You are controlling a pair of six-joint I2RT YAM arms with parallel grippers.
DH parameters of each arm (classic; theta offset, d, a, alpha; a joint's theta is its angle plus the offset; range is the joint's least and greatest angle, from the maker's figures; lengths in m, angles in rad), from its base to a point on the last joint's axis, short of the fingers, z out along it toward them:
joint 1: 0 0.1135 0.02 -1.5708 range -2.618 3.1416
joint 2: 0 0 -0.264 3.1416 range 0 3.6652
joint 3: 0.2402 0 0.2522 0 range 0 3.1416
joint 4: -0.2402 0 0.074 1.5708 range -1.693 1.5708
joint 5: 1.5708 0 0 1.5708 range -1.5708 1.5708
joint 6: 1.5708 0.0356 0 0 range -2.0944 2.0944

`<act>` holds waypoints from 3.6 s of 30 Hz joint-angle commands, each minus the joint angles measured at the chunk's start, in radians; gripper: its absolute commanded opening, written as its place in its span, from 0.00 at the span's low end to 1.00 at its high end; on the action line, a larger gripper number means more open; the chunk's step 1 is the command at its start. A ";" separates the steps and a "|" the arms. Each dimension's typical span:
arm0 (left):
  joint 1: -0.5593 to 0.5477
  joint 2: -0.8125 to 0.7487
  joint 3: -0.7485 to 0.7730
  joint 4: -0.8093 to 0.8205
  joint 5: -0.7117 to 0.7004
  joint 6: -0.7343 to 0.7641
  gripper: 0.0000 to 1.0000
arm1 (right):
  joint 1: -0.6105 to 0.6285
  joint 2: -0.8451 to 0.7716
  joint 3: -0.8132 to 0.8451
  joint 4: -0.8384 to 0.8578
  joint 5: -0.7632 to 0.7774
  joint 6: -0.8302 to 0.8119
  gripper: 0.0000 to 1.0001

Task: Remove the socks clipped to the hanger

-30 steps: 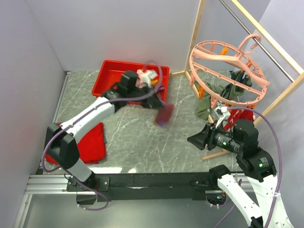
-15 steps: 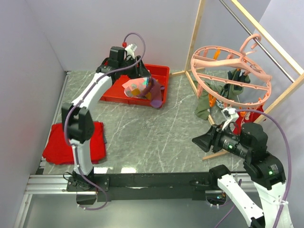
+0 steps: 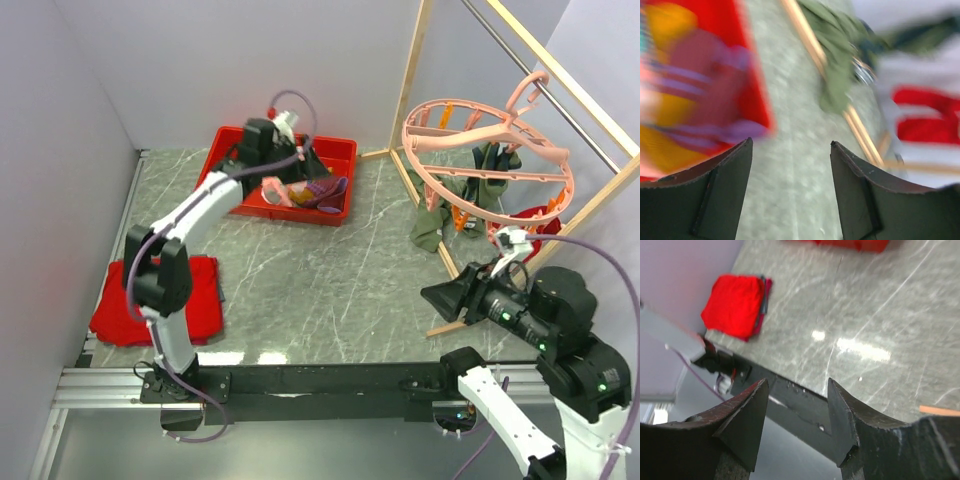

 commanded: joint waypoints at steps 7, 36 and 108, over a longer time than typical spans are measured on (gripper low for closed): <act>-0.450 -0.239 -0.374 0.566 -0.075 -0.127 0.75 | -0.002 0.169 0.357 -0.132 0.182 0.050 0.59; -0.570 -0.088 -0.336 0.770 0.024 -0.297 0.73 | -0.004 0.373 0.479 -0.123 0.575 0.044 0.59; -0.658 0.079 -0.377 1.104 -0.106 0.029 0.97 | -0.004 0.996 0.986 -0.002 0.287 0.028 0.60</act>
